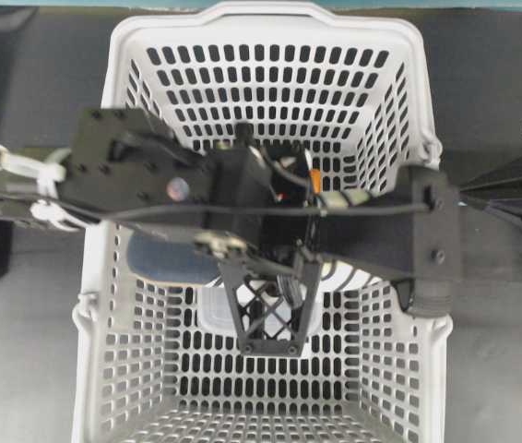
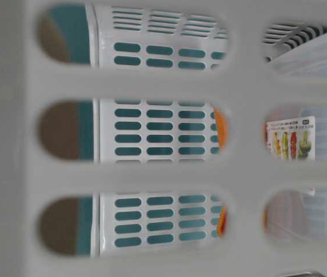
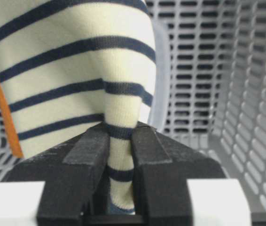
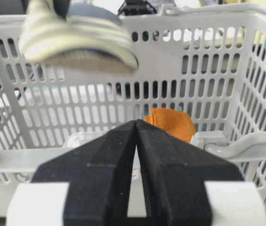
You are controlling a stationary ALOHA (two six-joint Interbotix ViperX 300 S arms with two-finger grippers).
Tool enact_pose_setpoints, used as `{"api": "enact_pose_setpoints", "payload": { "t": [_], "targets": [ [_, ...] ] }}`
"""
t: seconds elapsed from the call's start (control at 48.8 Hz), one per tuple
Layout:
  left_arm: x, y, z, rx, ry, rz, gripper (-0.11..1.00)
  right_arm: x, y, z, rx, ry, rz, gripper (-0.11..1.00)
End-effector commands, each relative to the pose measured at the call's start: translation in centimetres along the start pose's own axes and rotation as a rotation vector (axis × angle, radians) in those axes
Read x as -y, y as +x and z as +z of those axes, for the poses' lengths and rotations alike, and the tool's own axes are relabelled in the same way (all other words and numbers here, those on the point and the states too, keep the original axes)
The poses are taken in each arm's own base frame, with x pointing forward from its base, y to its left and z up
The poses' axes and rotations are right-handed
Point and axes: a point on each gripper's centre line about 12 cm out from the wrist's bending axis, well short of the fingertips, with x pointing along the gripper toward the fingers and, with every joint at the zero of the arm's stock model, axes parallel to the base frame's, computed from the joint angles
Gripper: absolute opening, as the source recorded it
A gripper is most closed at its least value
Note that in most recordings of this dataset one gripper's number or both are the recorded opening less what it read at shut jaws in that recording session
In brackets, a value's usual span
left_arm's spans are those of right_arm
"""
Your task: Pick up the slipper from the shopping basket with the left arm.
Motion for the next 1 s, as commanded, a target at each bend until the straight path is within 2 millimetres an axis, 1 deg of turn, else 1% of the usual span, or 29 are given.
{"api": "enact_pose_setpoints", "payload": {
  "t": [0.0,0.983],
  "targets": [
    [0.0,-2.1,0.3,0.058,0.003,-0.006,0.09,0.0,0.0,0.4,0.017,0.004,0.001,0.0],
    [0.0,-1.1,0.6,0.046,0.001,-0.003,0.09,0.0,-0.2,0.6,0.024,0.005,0.002,0.0]
  ]
}}
